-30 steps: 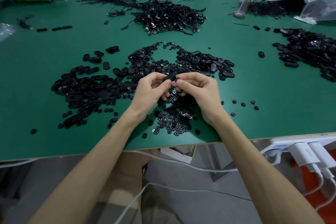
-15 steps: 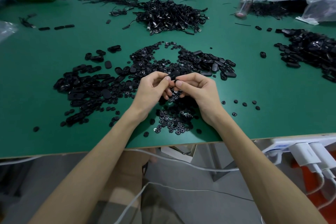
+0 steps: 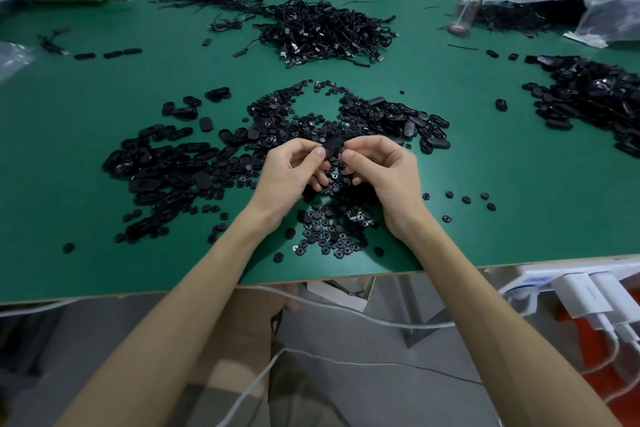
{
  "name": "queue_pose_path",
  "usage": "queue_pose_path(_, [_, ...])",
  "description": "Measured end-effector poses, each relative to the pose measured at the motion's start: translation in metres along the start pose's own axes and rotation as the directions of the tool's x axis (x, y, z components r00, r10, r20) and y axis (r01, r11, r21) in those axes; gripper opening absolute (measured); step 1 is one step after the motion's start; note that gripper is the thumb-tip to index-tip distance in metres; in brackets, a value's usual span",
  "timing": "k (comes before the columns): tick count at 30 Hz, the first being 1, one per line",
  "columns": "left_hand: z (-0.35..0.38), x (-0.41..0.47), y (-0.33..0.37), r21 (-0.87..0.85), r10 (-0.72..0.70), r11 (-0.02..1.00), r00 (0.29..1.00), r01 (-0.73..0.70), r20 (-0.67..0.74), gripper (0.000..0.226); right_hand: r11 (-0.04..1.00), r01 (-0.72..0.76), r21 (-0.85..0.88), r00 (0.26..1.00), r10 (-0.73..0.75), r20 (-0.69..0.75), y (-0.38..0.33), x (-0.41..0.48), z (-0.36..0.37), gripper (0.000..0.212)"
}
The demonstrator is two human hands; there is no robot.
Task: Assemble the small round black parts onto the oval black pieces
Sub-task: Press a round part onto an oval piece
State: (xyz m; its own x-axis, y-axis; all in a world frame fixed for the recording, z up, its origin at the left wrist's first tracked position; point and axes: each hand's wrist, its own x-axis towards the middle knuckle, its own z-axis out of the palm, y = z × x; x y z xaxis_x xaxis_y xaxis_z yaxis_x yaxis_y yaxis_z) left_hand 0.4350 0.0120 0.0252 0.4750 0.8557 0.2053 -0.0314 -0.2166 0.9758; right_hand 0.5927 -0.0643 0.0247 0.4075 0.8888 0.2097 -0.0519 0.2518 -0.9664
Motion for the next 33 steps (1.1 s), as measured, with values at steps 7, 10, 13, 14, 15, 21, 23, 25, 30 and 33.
queue_pose_path(7, [0.001,-0.001,0.0007,0.063,0.04,0.997,0.999,-0.042,0.029,0.01,0.99,0.045,-0.132,0.997,-0.052,-0.05,0.0017,0.0005,0.0008,0.008])
queue_pose_path(10, [0.0016,-0.0011,0.0005,0.055,0.048,0.997,0.998,-0.051,0.047,0.01,0.981,0.051,-0.188,0.996,-0.065,-0.068,0.0027,0.0008,0.0009,0.006])
queue_pose_path(13, [0.0016,-0.0008,-0.0004,0.047,0.044,0.998,0.998,-0.047,0.053,0.008,0.975,0.052,-0.216,0.996,-0.065,-0.056,0.0028,0.0009,0.0014,0.007])
queue_pose_path(14, [0.0015,-0.0007,-0.001,0.047,0.043,0.998,0.997,-0.046,0.057,0.007,0.975,0.052,-0.217,0.996,-0.065,-0.054,0.0026,0.0011,0.0014,0.008])
queue_pose_path(15, [0.0016,-0.0006,-0.0015,0.048,0.042,0.998,0.997,-0.045,0.062,0.006,0.975,0.051,-0.215,0.996,-0.064,-0.055,0.0027,0.0011,0.0013,0.008])
queue_pose_path(21, [0.0025,0.0,-0.0034,0.051,0.038,0.998,0.997,-0.041,0.061,0.006,0.975,0.073,-0.211,0.996,-0.082,-0.035,0.0029,0.0009,0.0017,0.008])
queue_pose_path(23, [0.0021,-0.0003,-0.0028,0.052,0.039,0.998,0.997,-0.042,0.065,0.009,0.972,0.085,-0.219,0.995,-0.094,-0.028,0.0027,0.0007,0.0019,0.008])
queue_pose_path(25, [0.0015,-0.0008,-0.0022,0.053,0.039,0.998,0.997,-0.043,0.073,0.012,0.971,0.083,-0.226,0.995,-0.093,-0.032,0.0027,0.0006,0.0012,0.007])
queue_pose_path(30, [0.0018,-0.0009,-0.0012,0.049,0.038,0.998,0.996,-0.042,0.078,0.011,0.97,0.094,-0.225,0.995,-0.102,-0.024,0.0017,-0.0004,0.0008,0.007])
queue_pose_path(33, [0.0023,-0.0006,-0.0013,0.068,0.029,0.997,0.997,-0.034,0.066,0.01,0.966,0.104,-0.237,0.994,-0.104,0.013,0.0009,-0.001,0.0017,0.007])
